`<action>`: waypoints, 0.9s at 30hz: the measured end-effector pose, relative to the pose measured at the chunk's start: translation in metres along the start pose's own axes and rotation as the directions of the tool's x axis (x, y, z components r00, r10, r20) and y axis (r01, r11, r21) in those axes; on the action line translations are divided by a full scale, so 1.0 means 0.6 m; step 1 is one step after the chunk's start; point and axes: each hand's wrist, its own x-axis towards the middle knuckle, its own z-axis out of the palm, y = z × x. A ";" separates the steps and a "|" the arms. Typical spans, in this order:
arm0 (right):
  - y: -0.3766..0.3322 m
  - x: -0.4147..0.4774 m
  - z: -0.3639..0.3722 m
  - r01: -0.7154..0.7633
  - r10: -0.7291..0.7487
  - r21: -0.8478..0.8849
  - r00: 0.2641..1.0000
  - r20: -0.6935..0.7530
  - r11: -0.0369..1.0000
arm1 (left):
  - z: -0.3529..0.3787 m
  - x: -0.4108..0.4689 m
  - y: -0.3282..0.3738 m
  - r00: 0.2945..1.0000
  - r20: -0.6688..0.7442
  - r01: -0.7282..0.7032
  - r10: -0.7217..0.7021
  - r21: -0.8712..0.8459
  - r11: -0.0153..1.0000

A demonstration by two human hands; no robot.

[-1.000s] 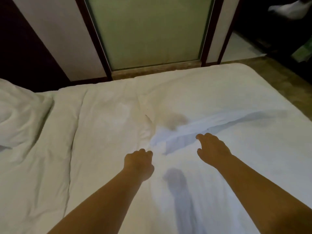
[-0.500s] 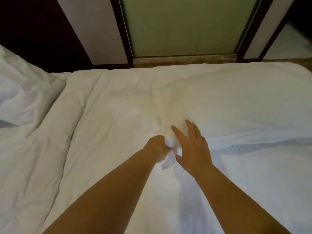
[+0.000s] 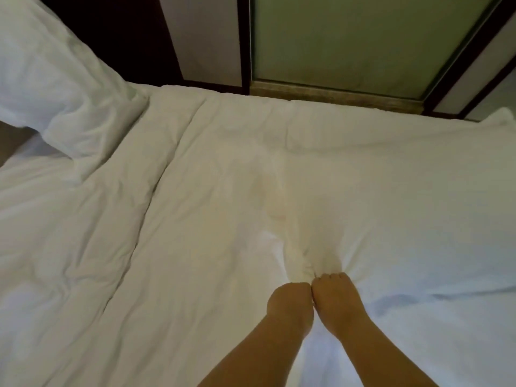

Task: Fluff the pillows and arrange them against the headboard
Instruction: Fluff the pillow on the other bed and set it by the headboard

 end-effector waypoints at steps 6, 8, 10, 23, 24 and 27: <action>-0.126 -0.043 -0.103 0.105 -0.092 -0.112 0.989 0.115 0.988 | 0.001 -0.096 -0.105 0.989 -0.145 -0.046 0.029 -0.118 0.992; -0.187 -0.063 -0.130 0.140 -0.111 -0.136 0.973 0.201 0.981 | -0.002 -0.142 -0.150 0.976 -0.210 -0.075 0.051 -0.110 0.991; -0.255 -0.095 -0.138 0.165 -0.137 -0.147 0.974 0.182 0.975 | 0.004 -0.194 -0.201 0.971 -0.234 -0.070 0.047 -0.093 0.993; -0.818 -0.343 -0.010 0.433 -0.386 -0.103 0.870 0.307 0.895 | 0.222 -0.599 -0.648 0.917 -0.025 0.380 -0.397 -0.240 0.893; -0.847 -0.356 -0.006 0.450 -0.405 -0.094 0.863 0.302 0.888 | 0.233 -0.625 -0.674 0.906 -0.059 0.392 -0.419 -0.252 0.885; -0.911 -0.381 0.000 0.480 -0.433 -0.101 0.850 0.299 0.872 | 0.268 -0.677 -0.724 0.868 -0.091 0.435 -0.487 -0.330 0.838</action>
